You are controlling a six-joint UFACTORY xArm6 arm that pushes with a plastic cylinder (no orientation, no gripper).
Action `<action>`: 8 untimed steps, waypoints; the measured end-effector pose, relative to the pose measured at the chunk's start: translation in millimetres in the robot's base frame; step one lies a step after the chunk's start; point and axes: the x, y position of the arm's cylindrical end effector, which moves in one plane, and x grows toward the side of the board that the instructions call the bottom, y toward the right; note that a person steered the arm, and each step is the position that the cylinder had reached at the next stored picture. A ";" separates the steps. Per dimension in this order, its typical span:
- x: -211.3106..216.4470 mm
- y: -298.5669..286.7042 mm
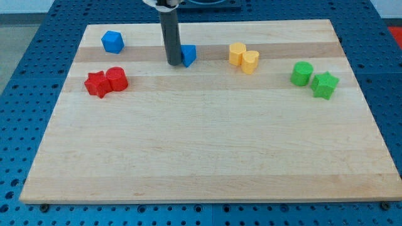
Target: Move the triangle away from the cube
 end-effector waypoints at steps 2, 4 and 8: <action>-8.5 6.3; -21.6 6.1; -27.0 24.2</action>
